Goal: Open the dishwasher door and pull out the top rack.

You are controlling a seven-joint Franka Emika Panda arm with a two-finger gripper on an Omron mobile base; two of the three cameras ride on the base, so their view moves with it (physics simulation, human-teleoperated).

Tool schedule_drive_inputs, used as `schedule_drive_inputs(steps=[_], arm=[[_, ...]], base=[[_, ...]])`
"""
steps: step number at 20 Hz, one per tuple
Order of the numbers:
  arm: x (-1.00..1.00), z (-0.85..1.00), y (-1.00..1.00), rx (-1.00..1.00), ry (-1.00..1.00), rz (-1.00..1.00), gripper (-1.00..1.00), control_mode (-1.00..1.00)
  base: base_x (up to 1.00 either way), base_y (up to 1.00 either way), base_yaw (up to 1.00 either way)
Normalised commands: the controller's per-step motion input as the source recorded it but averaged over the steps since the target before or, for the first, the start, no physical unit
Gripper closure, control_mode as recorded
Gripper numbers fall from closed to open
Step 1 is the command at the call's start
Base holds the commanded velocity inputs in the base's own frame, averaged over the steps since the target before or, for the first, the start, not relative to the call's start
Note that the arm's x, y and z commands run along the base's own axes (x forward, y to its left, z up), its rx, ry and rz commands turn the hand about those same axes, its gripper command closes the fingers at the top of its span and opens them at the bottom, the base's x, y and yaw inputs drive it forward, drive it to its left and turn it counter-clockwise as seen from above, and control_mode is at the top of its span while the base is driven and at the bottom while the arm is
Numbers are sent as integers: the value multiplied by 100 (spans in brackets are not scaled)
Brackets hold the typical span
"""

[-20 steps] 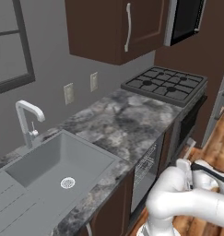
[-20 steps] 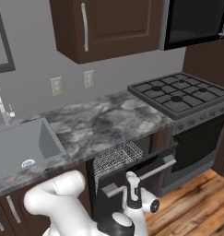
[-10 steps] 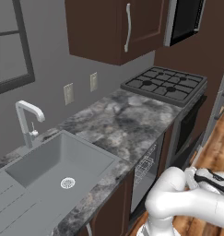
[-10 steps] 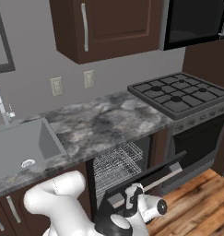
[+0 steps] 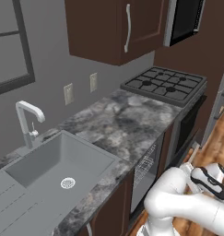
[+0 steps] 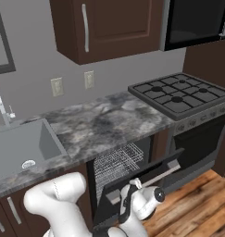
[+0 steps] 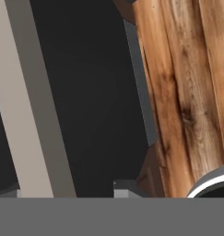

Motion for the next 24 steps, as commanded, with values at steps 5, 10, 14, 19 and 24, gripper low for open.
schedule_drive_inputs(steps=[5,10,14,19,24], arm=[[-31,-24,-90,-4,25,0,-100,-100],[-54,-18,-93,0,23,0,-100,-100],[-60,-28,-99,0,21,0,-100,-100],[-53,-44,-95,-1,25,0,-100,-100],[-45,-46,-92,-4,26,0,-100,-100]], base=[[0,0,0],[0,0,0],[0,0,0],[0,0,0],[0,0,0]])
